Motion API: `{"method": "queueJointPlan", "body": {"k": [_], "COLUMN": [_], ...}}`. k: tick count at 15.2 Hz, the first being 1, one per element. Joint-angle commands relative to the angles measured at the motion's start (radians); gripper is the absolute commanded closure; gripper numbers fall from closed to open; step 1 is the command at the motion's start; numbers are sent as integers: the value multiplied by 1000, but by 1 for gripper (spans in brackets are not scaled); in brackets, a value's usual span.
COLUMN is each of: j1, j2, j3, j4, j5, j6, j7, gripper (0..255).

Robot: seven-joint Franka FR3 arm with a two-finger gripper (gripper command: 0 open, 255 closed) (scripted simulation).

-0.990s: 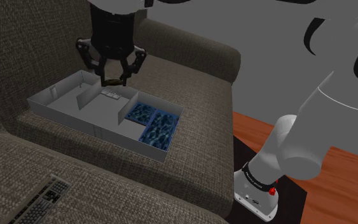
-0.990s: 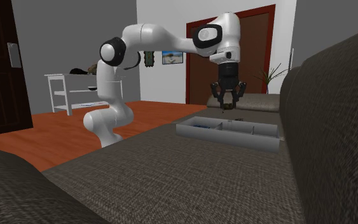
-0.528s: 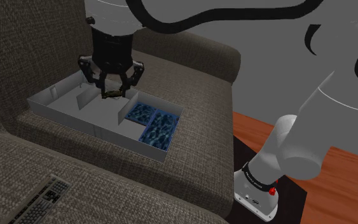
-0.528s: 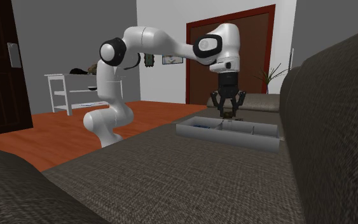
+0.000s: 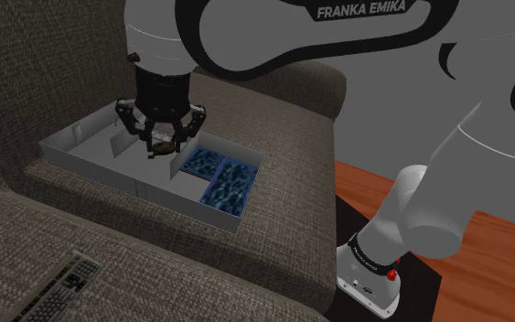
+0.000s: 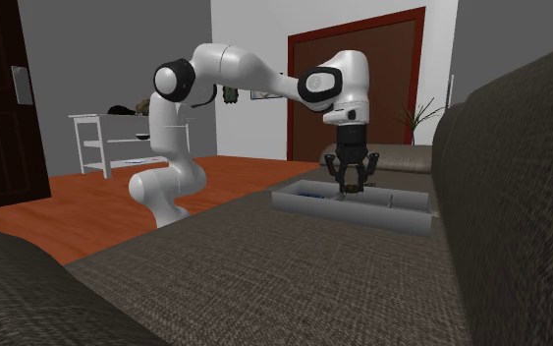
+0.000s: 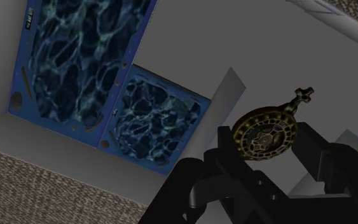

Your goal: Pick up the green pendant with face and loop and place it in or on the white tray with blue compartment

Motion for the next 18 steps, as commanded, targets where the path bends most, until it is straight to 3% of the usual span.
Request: {"method": "queueJointPlan", "body": {"k": [1,5,6,11,15,18], "j1": [0,0,1,0,4,4], "j2": [3,3,5,3,-6,-6], "j3": [0,0,1,0,4,4], "j4": [-5,-5,-5,-5,111,111], "j5": [0,0,-1,0,7,7], "j6": [3,3,5,3,-121,-121], "j7": [0,0,2,0,-5,-5], "gripper": [255,255,0,0,0,0]}}
